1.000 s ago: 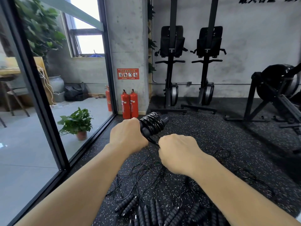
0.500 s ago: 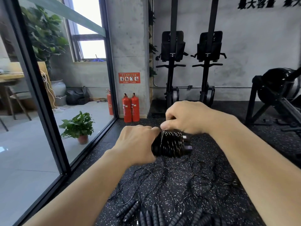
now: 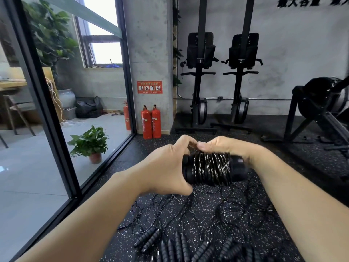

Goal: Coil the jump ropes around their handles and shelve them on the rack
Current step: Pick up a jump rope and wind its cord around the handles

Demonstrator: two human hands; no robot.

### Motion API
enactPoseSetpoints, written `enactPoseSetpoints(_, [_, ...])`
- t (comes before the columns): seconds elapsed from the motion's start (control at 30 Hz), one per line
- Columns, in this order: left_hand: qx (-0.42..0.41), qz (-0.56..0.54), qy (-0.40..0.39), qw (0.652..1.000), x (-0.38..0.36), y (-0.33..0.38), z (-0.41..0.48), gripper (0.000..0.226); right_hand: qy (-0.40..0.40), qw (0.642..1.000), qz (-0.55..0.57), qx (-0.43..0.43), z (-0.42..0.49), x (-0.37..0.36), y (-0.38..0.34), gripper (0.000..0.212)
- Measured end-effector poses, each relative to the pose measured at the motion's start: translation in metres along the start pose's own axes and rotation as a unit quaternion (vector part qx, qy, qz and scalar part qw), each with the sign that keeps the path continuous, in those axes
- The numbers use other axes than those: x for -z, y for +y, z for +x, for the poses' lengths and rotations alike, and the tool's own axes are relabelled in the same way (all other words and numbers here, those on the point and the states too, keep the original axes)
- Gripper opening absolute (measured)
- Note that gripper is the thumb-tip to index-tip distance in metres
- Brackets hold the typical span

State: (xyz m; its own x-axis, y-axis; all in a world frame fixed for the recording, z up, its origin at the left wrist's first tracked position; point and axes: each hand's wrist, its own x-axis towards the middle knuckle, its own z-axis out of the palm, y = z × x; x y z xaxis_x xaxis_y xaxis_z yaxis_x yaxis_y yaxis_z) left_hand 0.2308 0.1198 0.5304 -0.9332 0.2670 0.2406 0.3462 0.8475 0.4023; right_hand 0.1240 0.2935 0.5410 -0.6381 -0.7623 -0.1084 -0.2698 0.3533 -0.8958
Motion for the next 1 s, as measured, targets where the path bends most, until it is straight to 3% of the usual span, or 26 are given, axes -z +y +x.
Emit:
enactPoseSetpoints(0.07, [-0.005, -0.087, 0.003, 0.996, -0.002, 0.003, 0.000, 0.086, 0.046, 0.994, 0.095, 0.025, -0.003, -0.005, 0.008, 0.046])
enactPoseSetpoints(0.13, [-0.006, -0.161, 0.008, 0.987, -0.002, 0.007, -0.001, 0.089, 0.162, 0.953, 0.251, 0.045, -0.004, -0.015, 0.018, 0.063])
enactPoseSetpoints(0.17, [-0.006, -0.187, 0.011, 0.982, -0.004, 0.008, -0.001, 0.087, 0.146, 0.934, 0.317, 0.068, -0.002, -0.019, 0.025, 0.055])
enactPoseSetpoints(0.2, [-0.006, -0.211, 0.014, 0.977, -0.005, 0.009, -0.001, 0.085, 0.078, 0.938, 0.326, 0.090, 0.001, -0.022, 0.034, 0.044])
enactPoseSetpoints(0.3, [-0.009, -0.262, 0.021, 0.965, -0.012, 0.008, 0.001, 0.078, -0.018, 0.958, 0.279, 0.067, 0.004, -0.034, 0.044, 0.037])
enactPoseSetpoints(0.47, [0.042, -0.362, 0.037, 0.931, -0.015, 0.003, 0.003, 0.036, 0.018, 0.947, 0.319, 0.032, -0.001, -0.049, 0.052, 0.028])
enactPoseSetpoints(0.6, [0.122, -0.390, 0.046, 0.912, -0.019, -0.007, 0.005, 0.025, 0.141, 0.972, 0.186, 0.026, -0.005, -0.056, 0.053, 0.031])
enactPoseSetpoints(0.73, [0.178, -0.412, 0.073, 0.891, -0.020, -0.014, 0.008, 0.022, 0.233, 0.968, 0.077, 0.043, -0.014, -0.065, 0.058, 0.026])
enactPoseSetpoints(0.9, [0.231, -0.470, 0.082, 0.848, -0.026, -0.025, 0.007, 0.027, 0.215, 0.975, 0.045, 0.035, -0.023, -0.075, 0.059, 0.025])
enactPoseSetpoints(1.0, [0.262, -0.542, 0.069, 0.796, -0.026, -0.027, 0.005, 0.015, 0.169, 0.982, 0.078, 0.031, -0.031, -0.077, 0.053, 0.026])
